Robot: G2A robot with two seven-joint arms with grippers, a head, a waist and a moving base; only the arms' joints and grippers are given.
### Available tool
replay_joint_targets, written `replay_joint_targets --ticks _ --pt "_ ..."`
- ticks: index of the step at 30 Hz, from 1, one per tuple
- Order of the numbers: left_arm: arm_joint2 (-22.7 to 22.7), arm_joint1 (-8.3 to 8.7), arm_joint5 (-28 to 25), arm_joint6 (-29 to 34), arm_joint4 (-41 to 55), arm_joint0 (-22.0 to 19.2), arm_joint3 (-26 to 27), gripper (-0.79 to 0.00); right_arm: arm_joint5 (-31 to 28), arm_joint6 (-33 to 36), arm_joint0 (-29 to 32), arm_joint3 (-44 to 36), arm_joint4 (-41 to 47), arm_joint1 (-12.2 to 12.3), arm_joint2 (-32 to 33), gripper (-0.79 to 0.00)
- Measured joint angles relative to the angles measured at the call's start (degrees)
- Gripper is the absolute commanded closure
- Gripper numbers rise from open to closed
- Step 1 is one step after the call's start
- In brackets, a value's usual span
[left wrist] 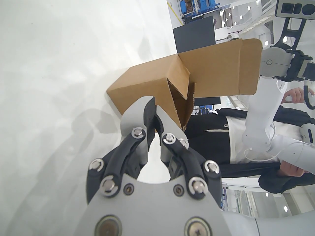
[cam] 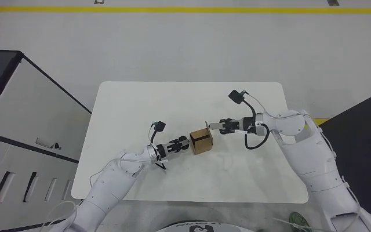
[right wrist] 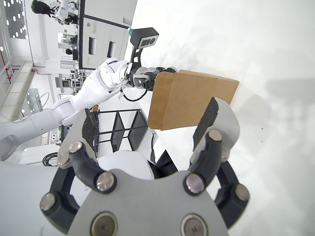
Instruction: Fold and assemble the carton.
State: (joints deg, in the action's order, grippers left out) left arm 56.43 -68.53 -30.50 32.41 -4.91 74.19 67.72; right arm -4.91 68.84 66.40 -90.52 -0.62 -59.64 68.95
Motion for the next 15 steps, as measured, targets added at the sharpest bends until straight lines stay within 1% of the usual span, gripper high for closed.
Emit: replay_joint_targets --ticks 4,10,15 --pt "0.1 0.07 0.8 -0.6 -0.3 0.7 1.1 0.000 1.2 0.6 -0.7 -0.1 -0.7 0.2 -0.2 -0.785" --pt "0.4 0.28 1.8 0.8 0.4 1.5 1.8 0.000 1.9 1.2 -1.8 1.1 -1.0 0.3 -0.7 -0.785" --pt "0.1 0.21 2.1 1.0 0.8 1.3 1.8 0.000 1.7 1.9 -2.7 2.4 -0.8 0.3 -1.6 -0.733"
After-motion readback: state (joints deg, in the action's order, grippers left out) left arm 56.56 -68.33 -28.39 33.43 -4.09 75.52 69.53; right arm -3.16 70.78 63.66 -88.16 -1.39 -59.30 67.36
